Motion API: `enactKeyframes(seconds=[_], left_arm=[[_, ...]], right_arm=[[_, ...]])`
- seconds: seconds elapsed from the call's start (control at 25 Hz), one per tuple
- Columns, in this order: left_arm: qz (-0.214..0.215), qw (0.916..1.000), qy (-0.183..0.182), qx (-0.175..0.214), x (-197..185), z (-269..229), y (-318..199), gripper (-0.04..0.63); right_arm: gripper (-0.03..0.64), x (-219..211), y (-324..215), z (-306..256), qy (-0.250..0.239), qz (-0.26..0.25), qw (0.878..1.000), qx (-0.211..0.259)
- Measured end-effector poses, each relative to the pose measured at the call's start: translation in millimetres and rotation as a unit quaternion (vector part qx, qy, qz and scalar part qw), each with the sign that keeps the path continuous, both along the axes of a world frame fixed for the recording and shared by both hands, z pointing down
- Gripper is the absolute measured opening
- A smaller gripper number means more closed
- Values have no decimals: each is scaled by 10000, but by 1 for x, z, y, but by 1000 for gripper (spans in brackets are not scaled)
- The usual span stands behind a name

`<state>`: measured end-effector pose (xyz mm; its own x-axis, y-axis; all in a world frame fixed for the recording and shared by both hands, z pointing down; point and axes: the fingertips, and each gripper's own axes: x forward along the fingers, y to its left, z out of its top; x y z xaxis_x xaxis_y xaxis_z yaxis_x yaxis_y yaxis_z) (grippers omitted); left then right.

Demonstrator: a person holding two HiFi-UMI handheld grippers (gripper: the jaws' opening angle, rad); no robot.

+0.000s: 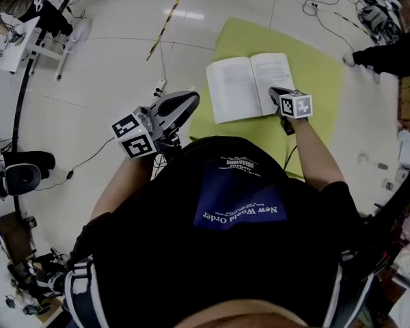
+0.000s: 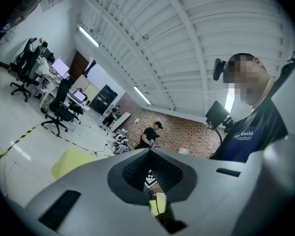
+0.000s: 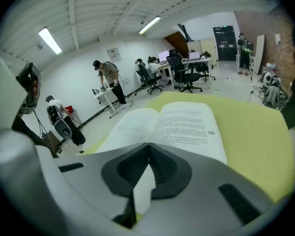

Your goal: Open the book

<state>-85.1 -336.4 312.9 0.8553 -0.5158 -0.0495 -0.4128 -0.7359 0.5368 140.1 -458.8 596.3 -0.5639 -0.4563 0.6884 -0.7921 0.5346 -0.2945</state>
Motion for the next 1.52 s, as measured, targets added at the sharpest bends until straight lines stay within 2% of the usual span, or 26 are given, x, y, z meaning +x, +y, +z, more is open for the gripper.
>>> enactKeyframes(seconds=[0.28, 0.44, 0.56, 0.68, 0.8, 0.88, 0.96, 1.04, 1.16, 1.52], left_arm=[[84, 9999, 50, 42, 2, -3, -10, -5], [188, 9997, 88, 124, 4, -5, -17, -5], [242, 9994, 123, 229, 5, -9, -25, -5], [271, 9989, 143, 365, 4, -17, -35, -5], [297, 9980, 73, 557, 11, -28, -45, -5], [327, 9972, -22, 666, 22, -35, -53, -5], [348, 9967, -109, 730, 33, -40, -59, -5], [377, 9964, -141, 744, 39, -45, -62, -5], [465, 9961, -136, 735, 46, -45, -64, -5], [620, 9951, -154, 752, 53, -46, -65, -5]], right_arm=[[-9, -8, -14, -36, -260, -15, 9989, 389], [-9, -17, -12, -103, -860, 8, 9913, 995], [-11, -12, 0, -190, -1479, 139, 9721, 1818], [-11, 5, 22, -283, -1952, 356, 9425, 2691], [-11, 34, 46, -346, -2065, 613, 9163, 3376], [-12, 58, 57, -366, -2068, 830, 9062, 3594], [-12, 76, 65, -368, -1899, 985, 9058, 3657], [-12, 85, 71, -358, -1723, 1118, 9110, 3576], [-12, 91, 76, -342, -1710, 1257, 9166, 3390], [-14, 89, 75, -335, -1558, 1232, 9224, 3312]])
